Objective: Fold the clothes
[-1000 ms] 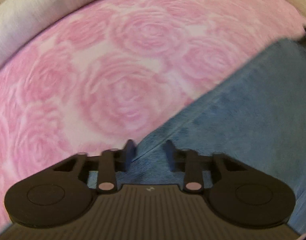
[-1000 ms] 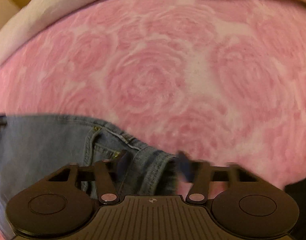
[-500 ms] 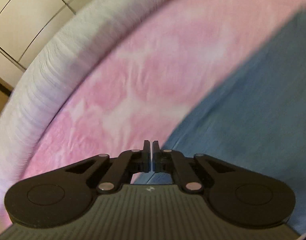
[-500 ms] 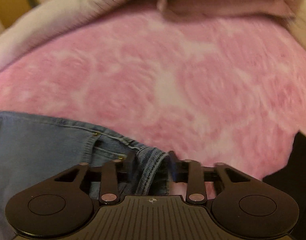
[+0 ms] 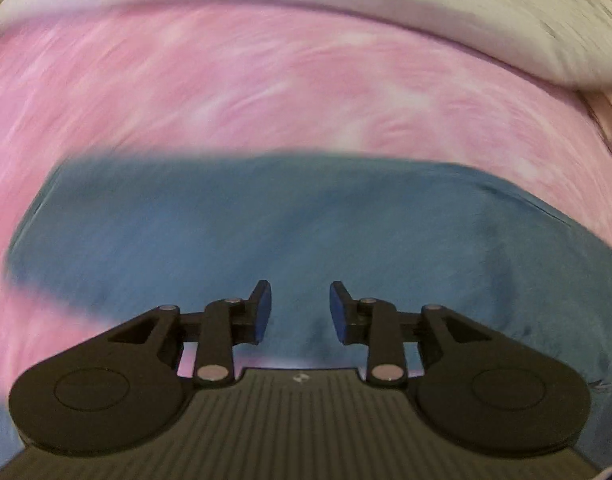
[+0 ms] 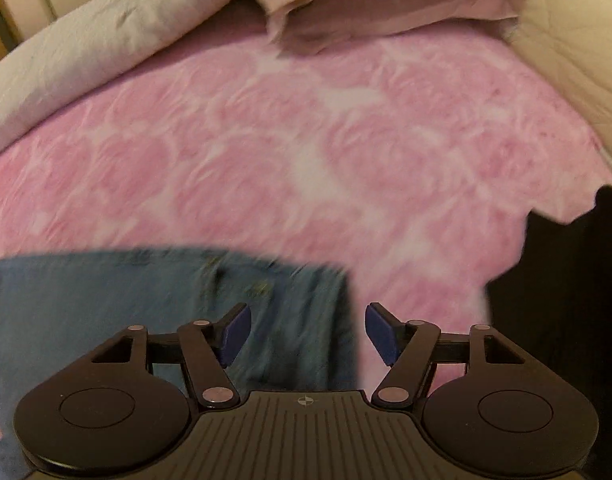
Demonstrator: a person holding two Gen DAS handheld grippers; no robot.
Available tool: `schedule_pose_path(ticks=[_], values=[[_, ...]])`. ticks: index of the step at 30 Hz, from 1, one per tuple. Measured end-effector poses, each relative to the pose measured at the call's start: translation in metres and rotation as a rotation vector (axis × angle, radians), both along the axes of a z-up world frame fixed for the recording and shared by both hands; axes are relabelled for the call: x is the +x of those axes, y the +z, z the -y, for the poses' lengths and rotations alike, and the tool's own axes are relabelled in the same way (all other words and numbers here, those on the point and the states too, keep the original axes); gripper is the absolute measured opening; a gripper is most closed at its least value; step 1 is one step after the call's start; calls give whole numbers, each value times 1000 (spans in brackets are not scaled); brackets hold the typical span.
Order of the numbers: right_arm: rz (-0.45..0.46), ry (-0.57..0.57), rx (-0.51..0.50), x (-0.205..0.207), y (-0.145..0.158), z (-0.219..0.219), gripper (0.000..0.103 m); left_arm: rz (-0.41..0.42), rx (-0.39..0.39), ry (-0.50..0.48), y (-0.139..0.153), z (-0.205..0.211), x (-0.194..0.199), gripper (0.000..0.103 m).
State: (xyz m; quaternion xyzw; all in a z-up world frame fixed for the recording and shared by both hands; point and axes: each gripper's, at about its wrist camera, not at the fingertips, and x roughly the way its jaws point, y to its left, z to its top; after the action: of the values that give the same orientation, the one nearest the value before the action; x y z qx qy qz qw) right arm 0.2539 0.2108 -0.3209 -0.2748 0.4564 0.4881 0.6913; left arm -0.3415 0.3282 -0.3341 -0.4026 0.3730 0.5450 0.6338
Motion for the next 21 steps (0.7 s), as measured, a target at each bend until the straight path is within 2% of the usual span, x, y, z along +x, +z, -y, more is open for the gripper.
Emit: schedule_pose_path(ticks=[4,7,9,12,14,15,18,21], values=[[-38,24,-35,-41,-1,1,67,42,-19,283,0,24,-93,34],[-49,32,-36,-77,-6,-2,67,171,-9,505,-11,23,-154,35],[-46,35,-37,-100,-5,-7,67,252,14,590,-22,13,-176,35],[-25,41,-36,-128,0,-10,67,325,38,640,-41,-7,-197,32],[-12,31,-38,-141,3,-11,67,356,35,636,-54,-24,-205,13],[-7,18,-39,-146,5,-9,67,352,60,586,-53,-35,-203,7],[-3,-30,-36,-161,13,1,67,291,184,353,-35,-69,-190,3],[-7,-86,-22,-172,21,13,67,296,326,204,1,-105,-189,3]])
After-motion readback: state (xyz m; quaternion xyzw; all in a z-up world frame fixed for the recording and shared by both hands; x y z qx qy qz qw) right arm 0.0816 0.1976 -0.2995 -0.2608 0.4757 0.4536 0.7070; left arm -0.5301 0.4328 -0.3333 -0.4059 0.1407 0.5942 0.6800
